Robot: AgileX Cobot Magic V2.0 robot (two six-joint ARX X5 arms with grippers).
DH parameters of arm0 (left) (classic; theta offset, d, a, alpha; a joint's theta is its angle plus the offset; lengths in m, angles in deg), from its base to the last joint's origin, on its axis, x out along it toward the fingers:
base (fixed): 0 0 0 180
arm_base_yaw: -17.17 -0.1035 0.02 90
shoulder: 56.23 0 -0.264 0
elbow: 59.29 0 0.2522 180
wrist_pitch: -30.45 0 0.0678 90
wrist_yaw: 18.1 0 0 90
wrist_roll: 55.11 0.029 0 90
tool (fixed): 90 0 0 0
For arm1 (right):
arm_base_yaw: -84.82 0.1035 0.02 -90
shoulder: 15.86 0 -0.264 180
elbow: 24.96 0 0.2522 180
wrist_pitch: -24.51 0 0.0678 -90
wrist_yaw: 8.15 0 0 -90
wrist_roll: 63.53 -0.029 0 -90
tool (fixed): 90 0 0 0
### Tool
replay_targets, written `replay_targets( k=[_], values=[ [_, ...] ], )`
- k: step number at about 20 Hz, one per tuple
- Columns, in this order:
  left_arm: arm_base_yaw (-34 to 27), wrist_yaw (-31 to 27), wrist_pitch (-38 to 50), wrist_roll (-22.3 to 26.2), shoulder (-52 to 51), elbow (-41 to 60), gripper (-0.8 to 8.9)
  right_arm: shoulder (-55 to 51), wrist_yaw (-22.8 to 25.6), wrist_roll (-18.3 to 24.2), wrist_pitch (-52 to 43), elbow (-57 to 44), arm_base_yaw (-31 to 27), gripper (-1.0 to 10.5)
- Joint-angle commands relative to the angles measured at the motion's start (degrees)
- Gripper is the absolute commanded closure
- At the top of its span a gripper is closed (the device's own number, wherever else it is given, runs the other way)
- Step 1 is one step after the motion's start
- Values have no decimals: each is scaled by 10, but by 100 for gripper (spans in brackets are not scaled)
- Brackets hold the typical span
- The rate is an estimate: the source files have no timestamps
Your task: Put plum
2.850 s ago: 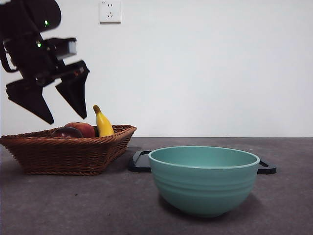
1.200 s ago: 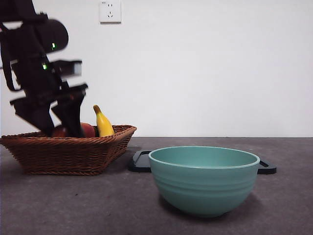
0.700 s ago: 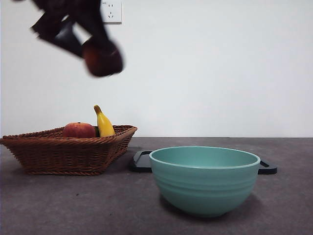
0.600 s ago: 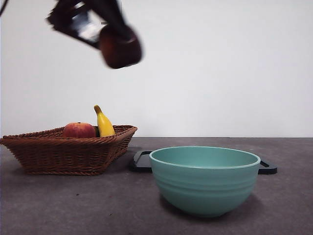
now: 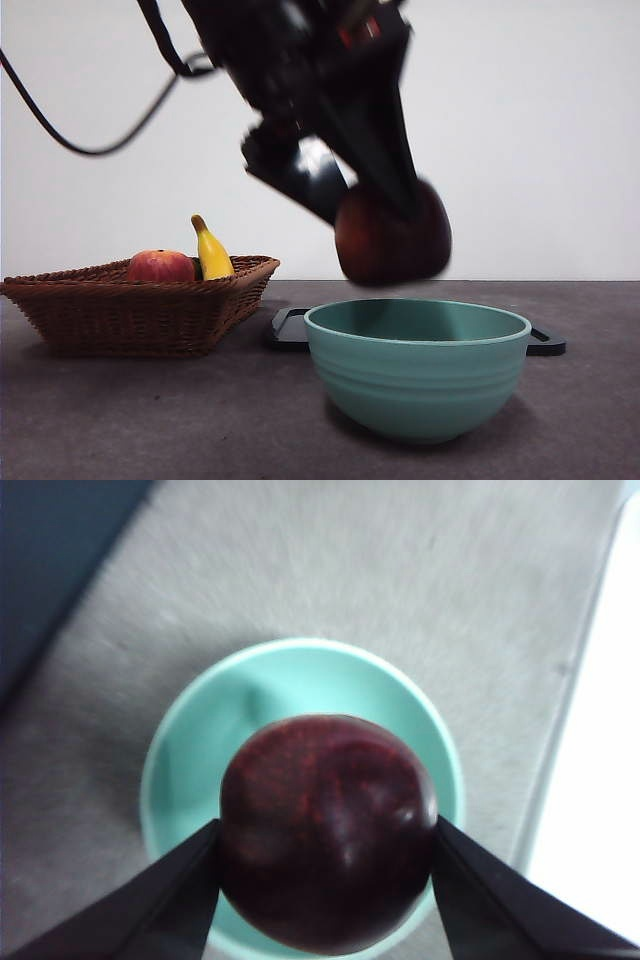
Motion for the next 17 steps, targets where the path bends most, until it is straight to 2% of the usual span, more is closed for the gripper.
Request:
replay_targets(
  k=[1,6,11,12,14,17],
  values=[
    [15,-15,17,21,36,-10,569,3,0,-4,-2,10,2,550],
    [30,-50,30,48,88,-10,569,3,0,-4,-2,10,2,550],
    [36,-51,45,56,105,-10,562,3,0,-4,-2,10,2,550],
    [36,-51,48,56,105,-10,542,3,0,-4,-2,10,2,550],
    [36,-51,45,56,105,-10,423,3,0,-4,-2,10,2,550],
    [36,-51,46,55,105,-10,408,3,0,-4,-2,10,2,550]
  ],
)
